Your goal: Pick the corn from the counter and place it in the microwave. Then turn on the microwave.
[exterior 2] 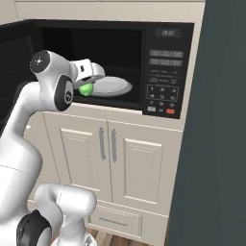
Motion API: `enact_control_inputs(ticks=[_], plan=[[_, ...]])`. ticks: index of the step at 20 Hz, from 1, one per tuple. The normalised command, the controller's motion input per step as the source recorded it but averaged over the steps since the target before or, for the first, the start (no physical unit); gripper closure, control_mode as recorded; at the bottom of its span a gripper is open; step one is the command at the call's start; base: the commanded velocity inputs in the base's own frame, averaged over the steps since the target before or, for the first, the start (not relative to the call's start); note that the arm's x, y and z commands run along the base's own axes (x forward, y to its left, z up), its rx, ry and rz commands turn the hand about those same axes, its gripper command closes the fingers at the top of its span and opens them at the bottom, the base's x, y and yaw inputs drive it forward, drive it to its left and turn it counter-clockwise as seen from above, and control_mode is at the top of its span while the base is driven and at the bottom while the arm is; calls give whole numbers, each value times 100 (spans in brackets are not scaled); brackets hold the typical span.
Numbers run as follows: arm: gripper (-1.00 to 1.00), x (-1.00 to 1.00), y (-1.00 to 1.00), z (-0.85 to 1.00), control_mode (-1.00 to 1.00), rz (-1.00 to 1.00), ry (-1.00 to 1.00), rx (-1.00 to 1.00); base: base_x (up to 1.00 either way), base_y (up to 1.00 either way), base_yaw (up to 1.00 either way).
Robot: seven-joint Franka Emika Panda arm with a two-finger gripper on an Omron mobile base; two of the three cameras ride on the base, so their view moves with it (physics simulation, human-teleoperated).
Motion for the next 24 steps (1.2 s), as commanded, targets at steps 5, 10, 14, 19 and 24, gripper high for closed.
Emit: enact_control_inputs(ticks=[5,10,14,19,24], plan=[[100,17,0,0,-100,0,0,0,0,0,0],[100,15,0,-1,-100,0,-1,0,0,0,0],[100,17,1,-2,-100,0,-2,0,0,0,0],[100,13,4,-2,-100,0,-1,0,0,0,0],[100,10,9,-1,-100,0,0,0,0,0,0]])
